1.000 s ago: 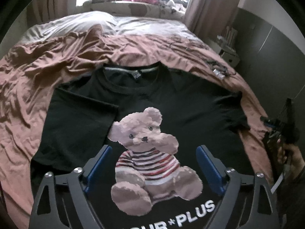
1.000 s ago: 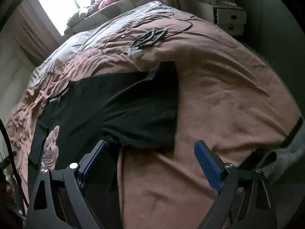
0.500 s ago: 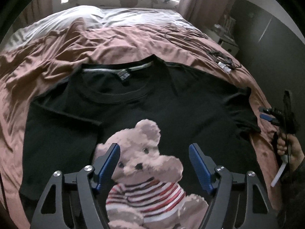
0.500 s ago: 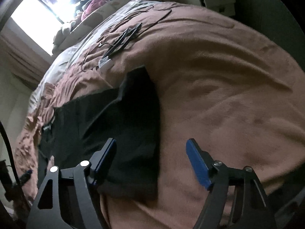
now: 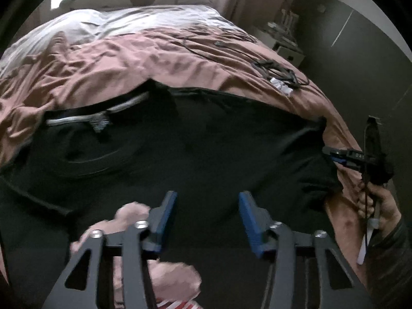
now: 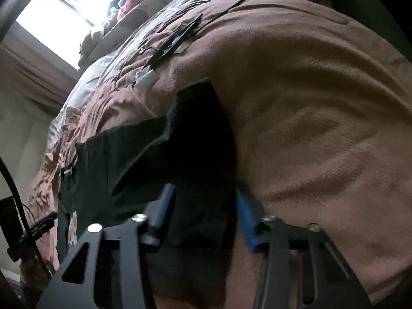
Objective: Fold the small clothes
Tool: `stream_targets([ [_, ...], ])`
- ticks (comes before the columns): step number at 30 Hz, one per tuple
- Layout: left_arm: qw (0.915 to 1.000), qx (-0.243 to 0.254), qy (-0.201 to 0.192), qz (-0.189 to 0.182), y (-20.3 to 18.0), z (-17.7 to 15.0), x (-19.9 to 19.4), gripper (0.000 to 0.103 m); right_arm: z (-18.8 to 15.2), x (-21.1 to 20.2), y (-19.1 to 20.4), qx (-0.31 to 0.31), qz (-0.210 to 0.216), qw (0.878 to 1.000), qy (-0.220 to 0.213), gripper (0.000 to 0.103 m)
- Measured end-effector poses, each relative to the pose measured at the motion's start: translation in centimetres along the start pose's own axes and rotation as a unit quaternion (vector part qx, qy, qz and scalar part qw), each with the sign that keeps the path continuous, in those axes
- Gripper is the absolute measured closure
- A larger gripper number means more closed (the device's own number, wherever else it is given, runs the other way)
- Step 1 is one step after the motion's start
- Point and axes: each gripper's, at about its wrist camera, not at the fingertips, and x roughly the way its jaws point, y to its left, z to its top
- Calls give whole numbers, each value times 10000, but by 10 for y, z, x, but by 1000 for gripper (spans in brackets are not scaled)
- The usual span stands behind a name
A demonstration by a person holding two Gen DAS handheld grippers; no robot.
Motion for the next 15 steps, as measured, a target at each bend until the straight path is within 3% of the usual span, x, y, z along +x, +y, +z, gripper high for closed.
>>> stream_targets([
  [3,9997,-63,136,-213,-10,6,20,81,3,1,-10,147,139,9998,-55,87],
  [6,9990,-48,232,-366,-22,10,37,91,3,-4,-19,318,273,9991,-105,100],
  [15,9965,-4,381,-750,-54,21,73,96,-3,-44,21,-275,564,9967,-514,102],
])
